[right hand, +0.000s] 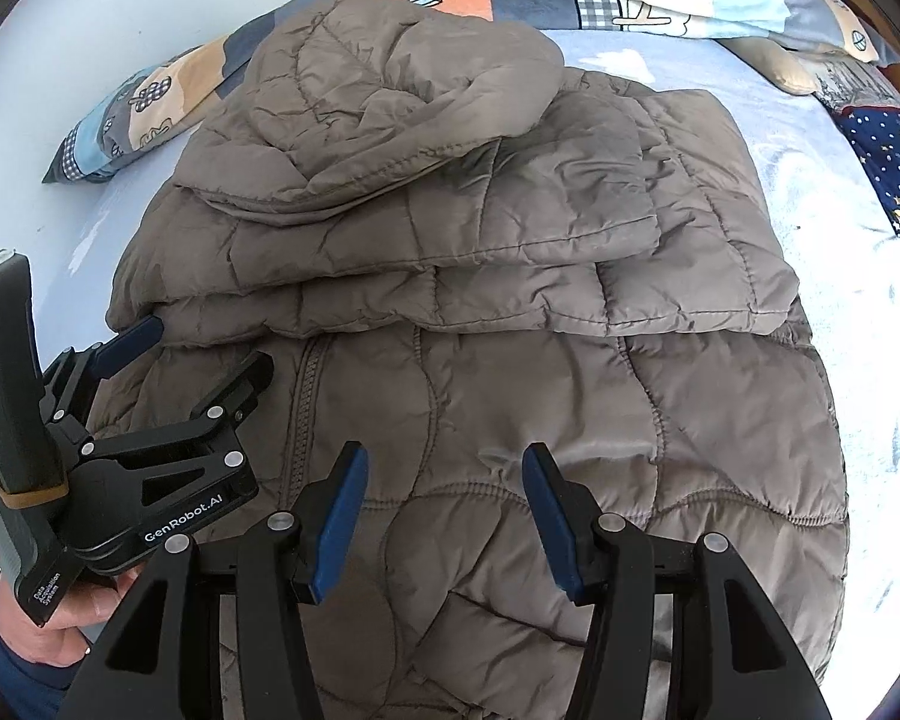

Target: Fold large clothes

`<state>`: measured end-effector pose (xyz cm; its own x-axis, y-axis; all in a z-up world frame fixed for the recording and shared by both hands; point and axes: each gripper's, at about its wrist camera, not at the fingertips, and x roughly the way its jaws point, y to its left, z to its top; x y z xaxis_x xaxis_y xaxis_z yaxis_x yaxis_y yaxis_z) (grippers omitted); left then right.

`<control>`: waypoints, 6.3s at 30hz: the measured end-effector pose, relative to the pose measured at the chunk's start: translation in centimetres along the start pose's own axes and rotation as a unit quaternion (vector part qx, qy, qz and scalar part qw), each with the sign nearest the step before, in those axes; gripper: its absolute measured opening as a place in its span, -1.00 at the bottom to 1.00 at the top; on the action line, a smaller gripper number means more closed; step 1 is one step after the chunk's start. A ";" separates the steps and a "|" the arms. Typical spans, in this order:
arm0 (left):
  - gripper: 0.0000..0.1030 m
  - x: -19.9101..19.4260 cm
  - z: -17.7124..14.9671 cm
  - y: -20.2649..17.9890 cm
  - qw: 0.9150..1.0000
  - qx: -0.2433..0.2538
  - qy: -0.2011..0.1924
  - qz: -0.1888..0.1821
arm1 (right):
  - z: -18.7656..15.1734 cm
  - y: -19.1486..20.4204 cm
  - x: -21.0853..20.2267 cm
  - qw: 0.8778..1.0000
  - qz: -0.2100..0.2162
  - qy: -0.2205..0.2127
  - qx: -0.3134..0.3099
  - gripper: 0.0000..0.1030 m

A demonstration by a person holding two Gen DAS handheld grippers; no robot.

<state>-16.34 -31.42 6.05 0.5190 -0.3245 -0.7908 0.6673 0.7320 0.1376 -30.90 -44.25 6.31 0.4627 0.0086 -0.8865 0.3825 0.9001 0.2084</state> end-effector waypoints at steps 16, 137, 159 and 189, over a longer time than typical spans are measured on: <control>0.82 -0.1 -0.1 0.4 1.000 -0.003 0.005 -0.003 | -0.2 0.8 1.1 1.000 -0.006 0.008 -0.009 0.12; 0.56 -13.3 -30.0 14.8 0.908 -0.373 0.124 -0.142 | -26.1 -18.9 -7.4 0.948 0.069 -0.041 0.309 0.14; -0.10 -13.0 -30.0 14.0 0.921 -0.351 0.101 -0.133 | -25.0 -17.0 -5.1 0.954 0.075 -0.030 0.290 -0.42; 0.04 -13.1 -27.8 10.3 0.969 -0.234 0.078 -0.009 | -25.1 -16.9 -5.0 0.954 0.084 -0.038 0.287 -0.62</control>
<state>-31.13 -3.03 1.27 0.3972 -0.2721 -0.8765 0.3415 0.9303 -0.1341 -59.69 -48.55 -3.15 0.6044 0.0804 -0.7926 0.6623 0.5022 0.5560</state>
